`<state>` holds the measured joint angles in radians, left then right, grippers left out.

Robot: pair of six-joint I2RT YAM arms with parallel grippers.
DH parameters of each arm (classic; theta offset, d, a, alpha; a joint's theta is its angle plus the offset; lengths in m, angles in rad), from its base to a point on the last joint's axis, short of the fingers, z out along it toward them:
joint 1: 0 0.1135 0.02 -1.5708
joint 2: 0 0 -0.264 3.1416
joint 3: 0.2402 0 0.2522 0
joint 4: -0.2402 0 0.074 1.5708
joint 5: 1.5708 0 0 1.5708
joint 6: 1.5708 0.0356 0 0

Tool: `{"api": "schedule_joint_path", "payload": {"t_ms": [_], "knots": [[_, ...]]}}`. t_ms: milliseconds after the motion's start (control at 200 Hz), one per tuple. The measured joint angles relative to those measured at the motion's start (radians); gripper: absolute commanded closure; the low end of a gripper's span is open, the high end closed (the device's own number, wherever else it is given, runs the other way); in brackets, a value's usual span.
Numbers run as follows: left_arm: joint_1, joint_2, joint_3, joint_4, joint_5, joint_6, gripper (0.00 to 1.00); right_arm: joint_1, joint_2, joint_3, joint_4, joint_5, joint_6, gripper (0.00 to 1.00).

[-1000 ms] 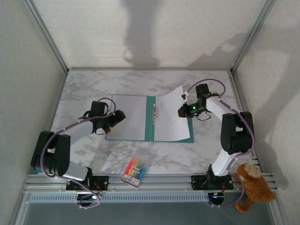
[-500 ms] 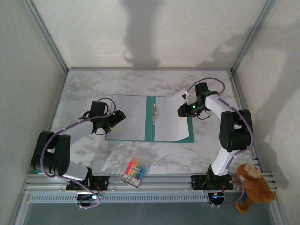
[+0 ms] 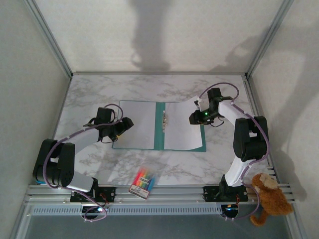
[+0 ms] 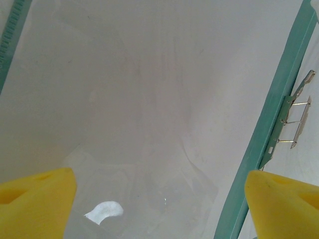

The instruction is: Put the files into the folder

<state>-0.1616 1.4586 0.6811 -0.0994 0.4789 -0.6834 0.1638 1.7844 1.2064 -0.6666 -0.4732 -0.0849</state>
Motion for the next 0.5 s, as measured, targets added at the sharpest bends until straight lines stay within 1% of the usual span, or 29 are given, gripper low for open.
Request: {"api": "schedule_joint_path", "payload": {"t_ms": [185, 345, 501], "knots": [[0.000, 0.000, 0.003, -0.011, 0.000, 0.000, 0.12, -0.001, 0.002, 0.002, -0.008, 0.018, 0.003, 0.56], [0.000, 0.000, 0.013, -0.011, 0.000, 0.000, 0.12, -0.003, 0.015, 0.006, -0.014, 0.035, 0.006, 0.48], [0.000, 0.000, 0.013, -0.011, 0.000, 0.000, 0.12, -0.007, 0.017, 0.006, -0.029, 0.051, 0.010, 0.47]]}}
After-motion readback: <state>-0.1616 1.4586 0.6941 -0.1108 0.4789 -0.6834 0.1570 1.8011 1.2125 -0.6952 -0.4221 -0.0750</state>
